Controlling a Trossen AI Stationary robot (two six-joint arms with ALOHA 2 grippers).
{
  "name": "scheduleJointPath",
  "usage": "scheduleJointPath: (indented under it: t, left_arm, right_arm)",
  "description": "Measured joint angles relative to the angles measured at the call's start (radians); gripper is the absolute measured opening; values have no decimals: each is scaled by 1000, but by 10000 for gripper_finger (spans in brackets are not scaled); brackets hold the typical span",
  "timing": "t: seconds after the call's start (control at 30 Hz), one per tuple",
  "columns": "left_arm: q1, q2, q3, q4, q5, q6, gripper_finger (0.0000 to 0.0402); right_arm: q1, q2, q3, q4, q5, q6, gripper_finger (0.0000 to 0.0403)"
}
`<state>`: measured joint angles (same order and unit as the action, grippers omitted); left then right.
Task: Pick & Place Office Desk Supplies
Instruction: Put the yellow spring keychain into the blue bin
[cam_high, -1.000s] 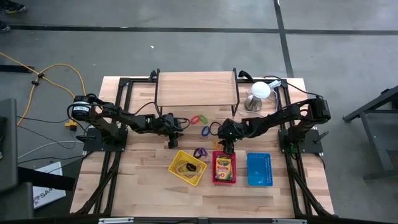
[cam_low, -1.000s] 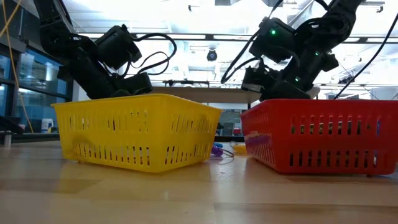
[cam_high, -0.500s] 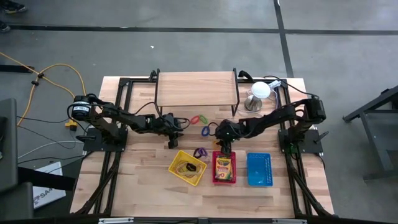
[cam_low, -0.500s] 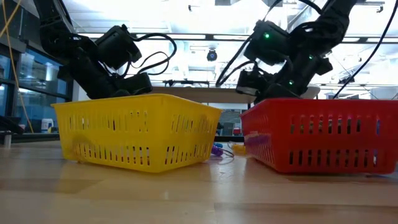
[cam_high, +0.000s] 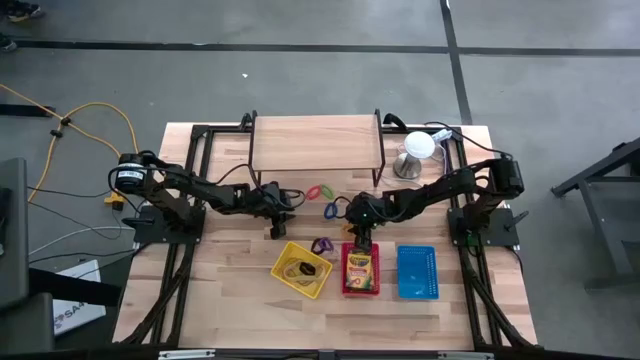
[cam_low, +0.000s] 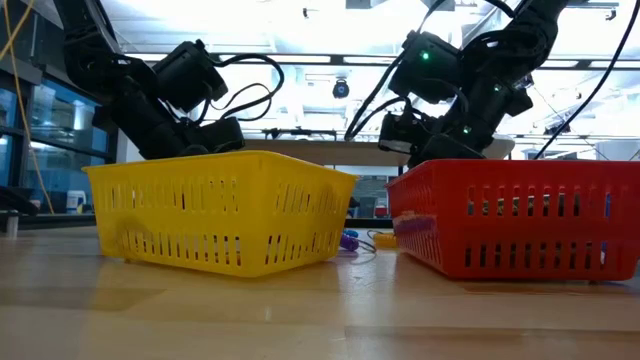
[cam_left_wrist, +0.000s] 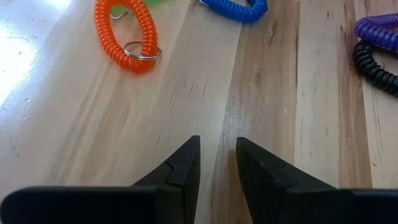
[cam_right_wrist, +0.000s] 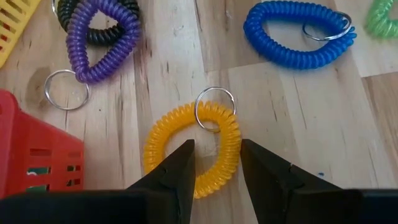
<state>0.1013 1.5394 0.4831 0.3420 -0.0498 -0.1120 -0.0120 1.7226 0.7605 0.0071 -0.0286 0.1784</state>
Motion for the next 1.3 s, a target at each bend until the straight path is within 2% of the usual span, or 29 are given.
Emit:
scheduleJointPath:
  t: [0.57,1.03,1.3]
  left_arm:
    - [0,0,0,2,0,0,99]
    - [0,0,0,2,0,0,99]
    - [0,0,0,2,0,0,99]
  right_arm:
    - [-2,0,-2,5,-30,35,29]
    - [-14,-11,-5,27,-59,67,28]
    - [-63,-125,31,35,-56,116,28]
